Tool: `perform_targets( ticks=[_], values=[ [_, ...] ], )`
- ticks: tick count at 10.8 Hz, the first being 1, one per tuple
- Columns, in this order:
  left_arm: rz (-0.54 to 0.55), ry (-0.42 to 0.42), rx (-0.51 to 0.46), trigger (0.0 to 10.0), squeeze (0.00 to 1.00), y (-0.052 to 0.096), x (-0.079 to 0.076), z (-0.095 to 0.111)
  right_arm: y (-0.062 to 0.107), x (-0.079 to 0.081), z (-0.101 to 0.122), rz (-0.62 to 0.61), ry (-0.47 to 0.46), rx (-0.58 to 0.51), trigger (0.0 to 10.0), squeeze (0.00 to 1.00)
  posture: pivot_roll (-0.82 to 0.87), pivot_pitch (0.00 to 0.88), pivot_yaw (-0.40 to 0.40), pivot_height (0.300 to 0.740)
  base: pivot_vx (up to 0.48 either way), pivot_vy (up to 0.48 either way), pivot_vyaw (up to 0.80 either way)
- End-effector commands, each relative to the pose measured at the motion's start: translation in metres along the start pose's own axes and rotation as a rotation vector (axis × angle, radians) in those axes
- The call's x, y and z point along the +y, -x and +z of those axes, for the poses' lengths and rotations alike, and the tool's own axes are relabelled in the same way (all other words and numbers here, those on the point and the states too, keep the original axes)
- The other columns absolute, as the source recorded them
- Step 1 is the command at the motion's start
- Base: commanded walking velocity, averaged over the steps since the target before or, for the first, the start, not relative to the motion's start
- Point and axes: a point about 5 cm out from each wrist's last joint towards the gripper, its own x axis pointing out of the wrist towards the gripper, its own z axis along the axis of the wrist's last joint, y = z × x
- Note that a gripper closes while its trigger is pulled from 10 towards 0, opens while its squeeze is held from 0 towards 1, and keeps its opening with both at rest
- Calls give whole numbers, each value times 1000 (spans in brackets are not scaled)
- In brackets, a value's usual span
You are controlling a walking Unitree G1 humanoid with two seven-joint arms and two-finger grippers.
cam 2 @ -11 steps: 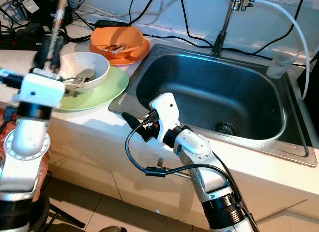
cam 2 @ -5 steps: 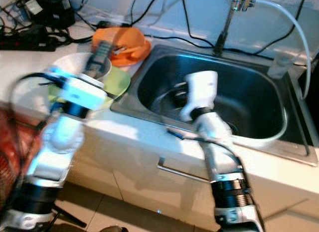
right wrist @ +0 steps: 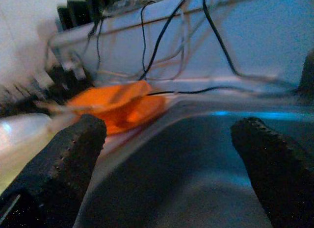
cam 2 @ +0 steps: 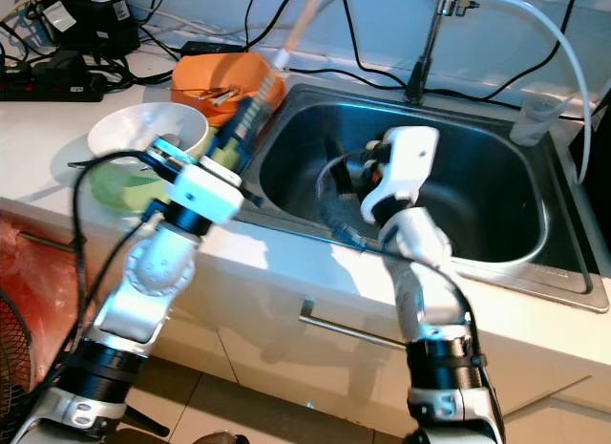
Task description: Kitchen organization
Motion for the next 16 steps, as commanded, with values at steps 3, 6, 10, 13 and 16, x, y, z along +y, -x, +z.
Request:
perform_targets(
  ticks=[3, 6, 10, 13, 16],
  values=[
    [-67, 13, -14, 0, 0, 6, -22, -2, -5, 4, 18, 99, -369, -50, 10000, 1000, -26, 56, -14, 740, 0, 0, 0],
    [-93, 14, -6, 0, 0, 20, -34, -6, -6, 2, 37, 197, -502, -74, 10000, 1000, -39, 90, -42, 740, 0, 0, 0],
    [-119, 8, -55, 0, 0, 21, -44, 5, -10, 6, 35, 242, -563, -31, 10000, 0, -29, 114, -72, 740, 0, 0, 0],
    [-119, 21, -91, 0, 0, 16, -51, 13, -15, 12, 26, 264, -589, 32, 10000, 0, -30, 124, -94, 740, 0, 0, 0],
    [-123, 24, -105, 0, 0, 15, -55, 17, -21, 16, 26, 311, -611, 42, 0, 0, -25, 121, -98, 740, 0, 0, 0]
  ],
)
